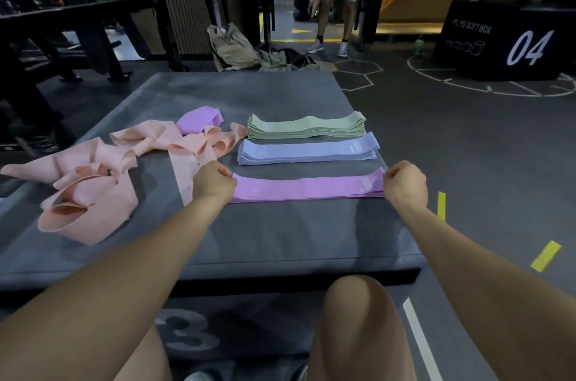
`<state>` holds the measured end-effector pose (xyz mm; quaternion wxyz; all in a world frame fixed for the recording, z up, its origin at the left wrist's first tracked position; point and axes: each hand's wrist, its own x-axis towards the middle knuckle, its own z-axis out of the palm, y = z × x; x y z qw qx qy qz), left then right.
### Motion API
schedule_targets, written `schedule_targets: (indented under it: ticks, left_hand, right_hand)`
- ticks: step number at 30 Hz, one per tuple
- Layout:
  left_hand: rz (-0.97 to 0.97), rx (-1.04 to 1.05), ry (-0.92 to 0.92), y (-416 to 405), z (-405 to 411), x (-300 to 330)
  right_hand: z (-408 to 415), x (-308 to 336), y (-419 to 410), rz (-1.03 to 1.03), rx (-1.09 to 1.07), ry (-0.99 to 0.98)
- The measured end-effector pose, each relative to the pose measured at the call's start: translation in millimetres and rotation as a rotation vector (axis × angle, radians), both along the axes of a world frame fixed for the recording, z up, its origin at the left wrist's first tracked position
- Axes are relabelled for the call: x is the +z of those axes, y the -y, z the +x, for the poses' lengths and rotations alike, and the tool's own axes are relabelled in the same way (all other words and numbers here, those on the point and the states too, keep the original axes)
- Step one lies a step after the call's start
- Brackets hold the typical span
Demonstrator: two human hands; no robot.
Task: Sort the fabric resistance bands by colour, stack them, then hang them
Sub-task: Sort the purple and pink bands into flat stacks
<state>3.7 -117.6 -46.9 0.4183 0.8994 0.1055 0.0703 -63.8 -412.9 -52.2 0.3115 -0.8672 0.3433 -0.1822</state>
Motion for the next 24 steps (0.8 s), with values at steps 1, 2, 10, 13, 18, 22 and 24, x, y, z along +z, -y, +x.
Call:
schedule_targets:
  ticks: [1, 2, 10, 13, 18, 22, 24]
  left_hand:
    - [0.007, -0.004, 0.005, -1, 1, -1]
    - [0.008, -0.010, 0.009, -2, 1, -3]
    - [0.130, -0.129, 0.082, -10, 7, -5]
    - [0.216, -0.353, 0.238, -17, 5, 3]
    - [0.317, -0.651, 0.085, -24, 2, 11]
    - [0.374, -0.702, -0.008, -26, 7, 6]
    - [0.368, -0.706, -0.013, -28, 13, 2]
  right_hand:
    - [0, -1, 0, -0.001, 0.000, 0.000]
    - [0, -2, 1, -0.002, 0.000, 0.000]
    - [0, 7, -6, -0.211, 0.099, 0.048]
    - [8, 12, -25, -0.359, 0.361, 0.070]
    - [21, 13, -75, -0.346, 0.867, -0.061]
    - [35, 5, -94, -0.416, 0.994, -0.198]
    - [38, 4, -93, -0.406, 0.995, -0.223]
